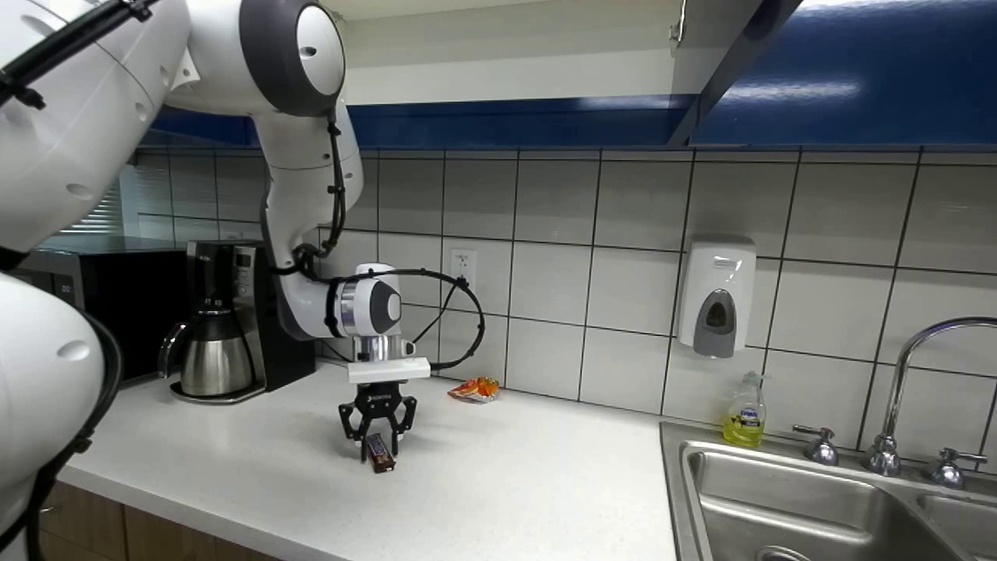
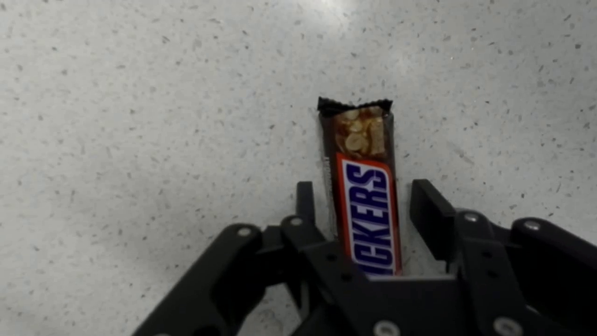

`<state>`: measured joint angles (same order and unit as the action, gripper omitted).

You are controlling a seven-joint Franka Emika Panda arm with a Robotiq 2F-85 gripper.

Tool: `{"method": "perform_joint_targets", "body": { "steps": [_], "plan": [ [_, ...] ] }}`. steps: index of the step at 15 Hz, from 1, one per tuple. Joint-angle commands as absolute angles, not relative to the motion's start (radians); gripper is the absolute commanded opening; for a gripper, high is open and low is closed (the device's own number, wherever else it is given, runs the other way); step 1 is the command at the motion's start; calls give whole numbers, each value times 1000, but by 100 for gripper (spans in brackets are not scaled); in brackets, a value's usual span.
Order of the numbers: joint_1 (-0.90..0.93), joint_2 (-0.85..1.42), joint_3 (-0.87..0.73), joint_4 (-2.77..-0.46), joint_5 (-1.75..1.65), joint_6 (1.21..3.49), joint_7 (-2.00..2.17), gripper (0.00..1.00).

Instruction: Put the candy bar in the open cabinet

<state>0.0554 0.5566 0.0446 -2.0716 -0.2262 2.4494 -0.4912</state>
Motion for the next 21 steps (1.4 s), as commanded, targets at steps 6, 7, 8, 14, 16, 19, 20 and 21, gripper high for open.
{"method": "perform_joint_targets", "body": {
  "steps": [6,7,8,14,16,19,20,21],
  "plan": [
    [24,562,69,-2048,-228,2424,-492,10],
    [23,557,69,-2050,-227,2425,-491,10],
    [22,544,69,-2057,-225,2422,-488,10],
    [8,475,77,-2102,-185,2400,-466,10],
    [3,443,77,-2129,-157,2393,-454,10],
    [0,388,70,-2190,-97,2407,-394,10],
    [1,367,67,-2216,-78,2413,-363,10],
    [4,344,63,-2243,-62,2420,-335,10]
  ]
}}
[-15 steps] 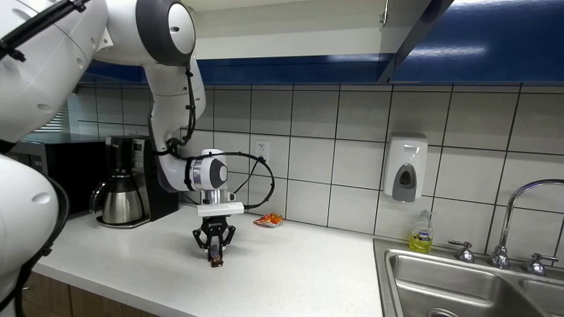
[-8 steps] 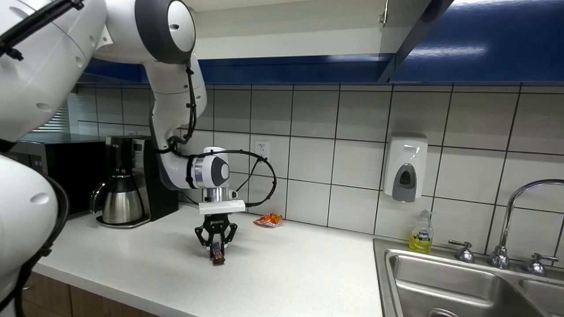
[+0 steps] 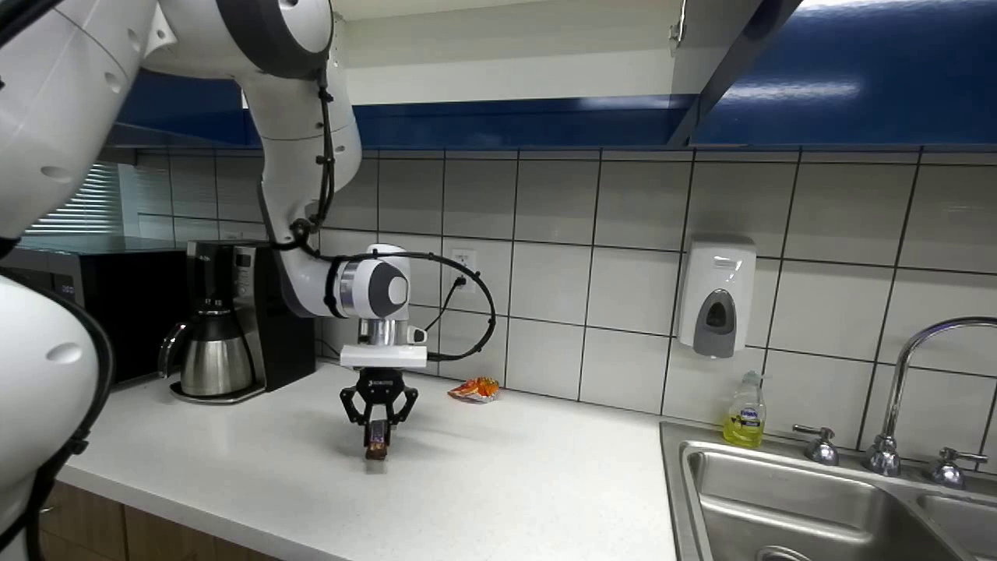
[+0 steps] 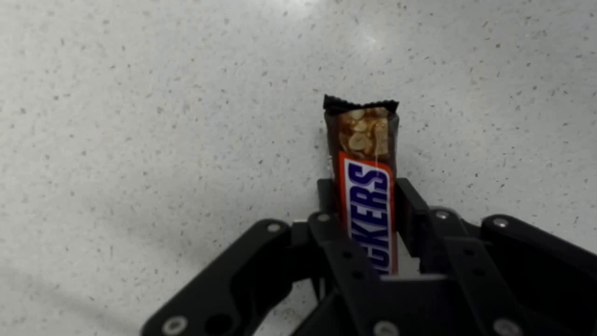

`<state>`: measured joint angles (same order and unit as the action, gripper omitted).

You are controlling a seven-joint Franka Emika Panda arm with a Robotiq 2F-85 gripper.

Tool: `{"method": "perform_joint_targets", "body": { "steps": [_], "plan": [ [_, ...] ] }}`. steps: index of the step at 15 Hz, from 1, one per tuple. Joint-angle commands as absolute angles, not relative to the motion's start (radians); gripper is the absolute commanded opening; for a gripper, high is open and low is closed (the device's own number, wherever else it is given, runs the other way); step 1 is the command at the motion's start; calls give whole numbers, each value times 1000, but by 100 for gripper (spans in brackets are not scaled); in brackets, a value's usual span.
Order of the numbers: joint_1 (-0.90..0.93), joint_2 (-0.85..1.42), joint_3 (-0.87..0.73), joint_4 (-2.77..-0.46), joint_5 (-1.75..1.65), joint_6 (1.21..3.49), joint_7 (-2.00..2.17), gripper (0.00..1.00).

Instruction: Put the candy bar in the open cabinet

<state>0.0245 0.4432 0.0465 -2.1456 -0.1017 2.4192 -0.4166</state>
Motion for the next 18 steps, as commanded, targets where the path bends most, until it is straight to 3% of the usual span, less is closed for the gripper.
{"method": "perform_joint_targets", "body": {
  "steps": [1,12,18],
  "plan": [
    [10,319,57,-2273,-57,2428,-301,10],
    [21,-127,38,-2670,-36,2454,-142,10],
    [35,-446,32,-2761,-18,2403,-107,10]
  ]
}}
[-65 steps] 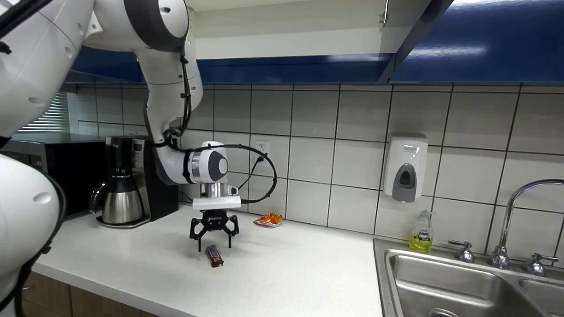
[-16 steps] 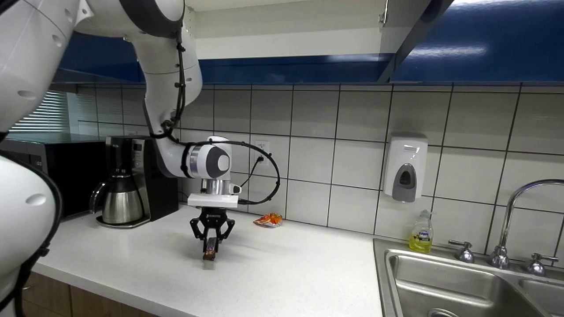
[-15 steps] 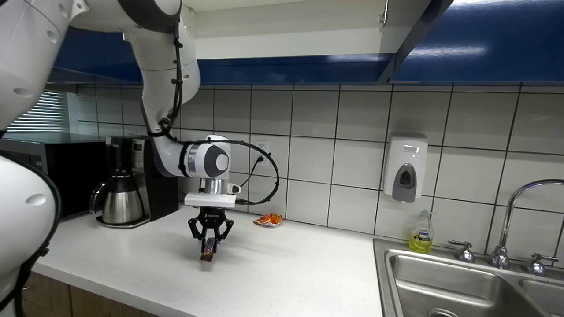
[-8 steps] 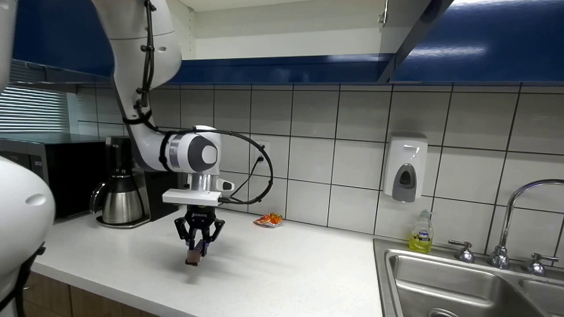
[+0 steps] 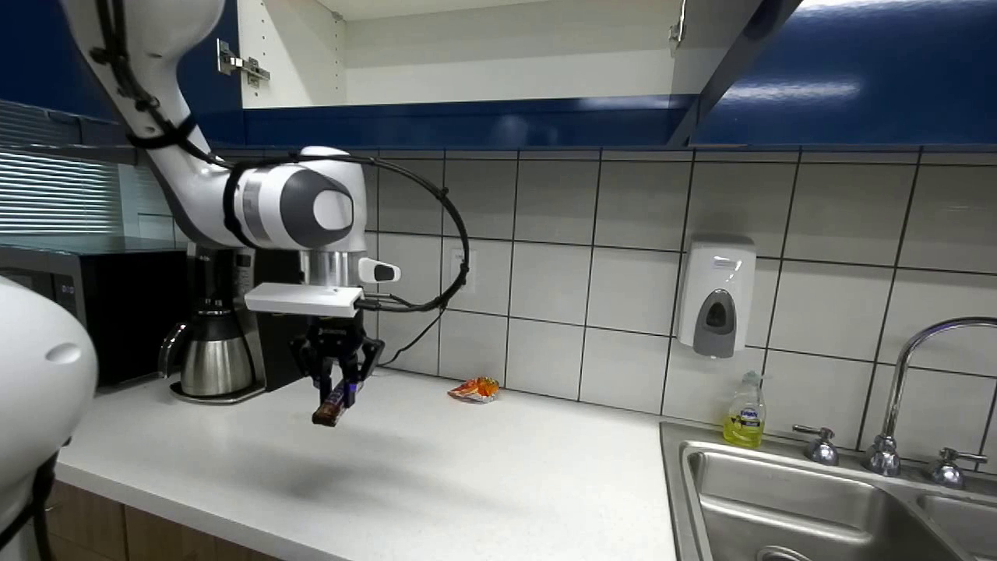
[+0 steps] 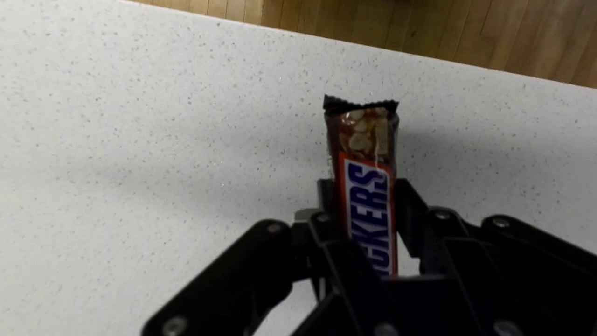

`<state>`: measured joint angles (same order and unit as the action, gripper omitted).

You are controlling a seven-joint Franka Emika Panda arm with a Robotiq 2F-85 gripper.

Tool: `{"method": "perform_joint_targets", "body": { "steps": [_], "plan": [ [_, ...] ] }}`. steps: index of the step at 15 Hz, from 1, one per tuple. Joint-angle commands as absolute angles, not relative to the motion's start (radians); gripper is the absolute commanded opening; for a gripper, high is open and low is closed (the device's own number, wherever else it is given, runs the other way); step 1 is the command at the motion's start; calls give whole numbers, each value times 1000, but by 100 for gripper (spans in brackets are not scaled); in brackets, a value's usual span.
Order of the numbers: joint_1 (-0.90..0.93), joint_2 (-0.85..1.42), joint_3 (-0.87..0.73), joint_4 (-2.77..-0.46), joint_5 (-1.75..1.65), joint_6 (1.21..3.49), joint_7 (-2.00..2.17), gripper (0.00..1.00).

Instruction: Put the candy bar in the open cabinet

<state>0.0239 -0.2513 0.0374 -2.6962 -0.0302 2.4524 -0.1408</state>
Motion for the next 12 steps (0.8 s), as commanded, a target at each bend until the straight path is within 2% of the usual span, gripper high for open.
{"method": "perform_joint_targets", "body": {
  "steps": [1,7,12],
  "plan": [
    [36,-500,29,-2760,-13,2378,-104,10],
    [42,-828,22,-2712,-8,2147,-81,10],
    [40,-957,30,-2576,-5,1970,-51,10]
  ]
}}
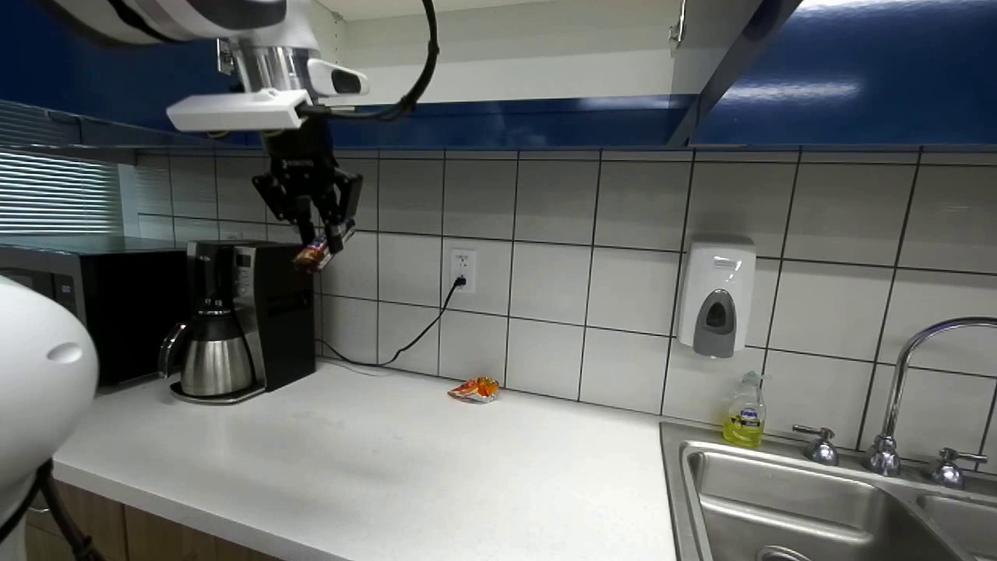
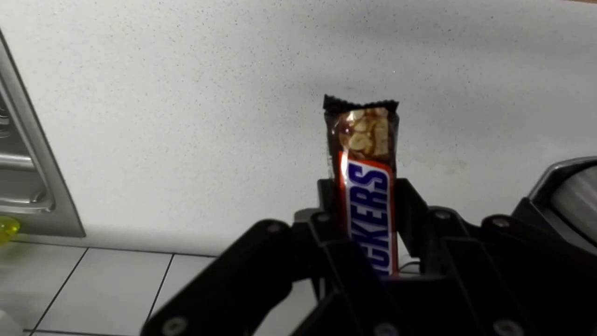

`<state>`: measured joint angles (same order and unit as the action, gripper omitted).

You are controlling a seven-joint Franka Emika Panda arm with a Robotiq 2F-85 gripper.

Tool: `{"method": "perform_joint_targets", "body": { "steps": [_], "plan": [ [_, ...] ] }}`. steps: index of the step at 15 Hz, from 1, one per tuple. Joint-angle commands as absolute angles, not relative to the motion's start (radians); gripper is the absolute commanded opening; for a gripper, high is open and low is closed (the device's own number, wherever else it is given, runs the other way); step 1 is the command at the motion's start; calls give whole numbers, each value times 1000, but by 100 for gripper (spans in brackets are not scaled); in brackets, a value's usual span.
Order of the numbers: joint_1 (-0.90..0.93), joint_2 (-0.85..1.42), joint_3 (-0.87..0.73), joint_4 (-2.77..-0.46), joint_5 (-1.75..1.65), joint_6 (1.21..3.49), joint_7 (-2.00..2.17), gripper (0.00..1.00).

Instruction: Put the candy bar in the open cabinet

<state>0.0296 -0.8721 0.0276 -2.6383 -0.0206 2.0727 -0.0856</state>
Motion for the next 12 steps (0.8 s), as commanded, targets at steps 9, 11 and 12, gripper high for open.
{"method": "perform_joint_targets", "body": {
  "steps": [9,11,12],
  "plan": [
    [33,-833,50,-2251,11,1905,17,10],
    [31,-775,56,-2179,18,1900,33,10],
    [31,-748,57,-2145,22,1898,39,10]
  ]
}}
